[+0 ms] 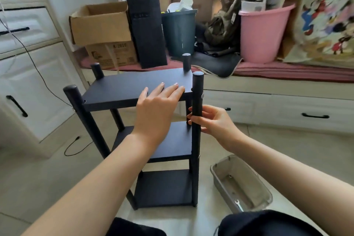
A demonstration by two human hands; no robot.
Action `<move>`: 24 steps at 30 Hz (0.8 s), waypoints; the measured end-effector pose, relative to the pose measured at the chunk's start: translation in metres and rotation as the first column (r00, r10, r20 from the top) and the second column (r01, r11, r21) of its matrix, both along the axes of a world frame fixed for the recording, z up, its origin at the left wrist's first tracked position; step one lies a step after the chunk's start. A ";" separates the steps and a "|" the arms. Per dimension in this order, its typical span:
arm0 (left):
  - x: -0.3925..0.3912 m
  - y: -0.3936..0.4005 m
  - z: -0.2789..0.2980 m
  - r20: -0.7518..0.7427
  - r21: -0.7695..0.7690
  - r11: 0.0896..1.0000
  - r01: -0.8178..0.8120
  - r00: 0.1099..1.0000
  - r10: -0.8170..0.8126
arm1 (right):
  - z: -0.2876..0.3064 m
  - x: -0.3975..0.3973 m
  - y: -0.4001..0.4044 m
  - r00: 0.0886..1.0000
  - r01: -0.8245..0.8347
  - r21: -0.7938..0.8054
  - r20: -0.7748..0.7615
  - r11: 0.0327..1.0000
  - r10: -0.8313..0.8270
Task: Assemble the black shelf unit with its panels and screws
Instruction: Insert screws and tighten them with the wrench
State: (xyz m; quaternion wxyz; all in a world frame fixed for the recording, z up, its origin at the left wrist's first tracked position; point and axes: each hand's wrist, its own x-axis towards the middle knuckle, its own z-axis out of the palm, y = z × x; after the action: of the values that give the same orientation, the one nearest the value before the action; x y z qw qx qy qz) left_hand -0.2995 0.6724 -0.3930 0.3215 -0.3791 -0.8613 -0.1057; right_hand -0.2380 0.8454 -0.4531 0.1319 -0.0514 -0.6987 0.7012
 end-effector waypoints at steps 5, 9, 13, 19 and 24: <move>0.006 0.018 -0.005 -0.104 0.056 0.998 0.036 0.994 -0.030 | 0.001 0.011 0.017 0.999 0.037 0.005 -0.006 0.999 -0.036; 0.008 0.032 -0.008 -0.108 0.066 0.997 0.045 0.993 -0.037 | 0.004 0.014 0.033 0.996 0.089 0.058 0.000 0.994 -0.089; 0.013 0.044 -0.020 -0.174 0.100 0.993 0.058 0.984 -0.040 | 0.006 0.015 0.047 0.992 0.127 0.078 0.005 0.989 -0.127; 0.009 0.054 -0.040 -0.280 0.194 0.979 0.071 0.960 -0.014 | -0.015 0.017 0.057 0.979 0.201 0.175 -0.016 0.964 -0.201; -0.001 0.055 -0.057 -0.426 0.195 0.979 0.066 0.904 0.024 | -0.053 0.034 0.071 0.963 0.211 0.230 0.117 0.950 -0.242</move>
State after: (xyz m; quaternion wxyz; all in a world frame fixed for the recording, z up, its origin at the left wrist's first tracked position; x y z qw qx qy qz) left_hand -0.3006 0.7277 -0.4504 0.5381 -0.3670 -0.7505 -0.1118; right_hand -0.2045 0.9165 -0.5060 0.1656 -0.1674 -0.7678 0.5958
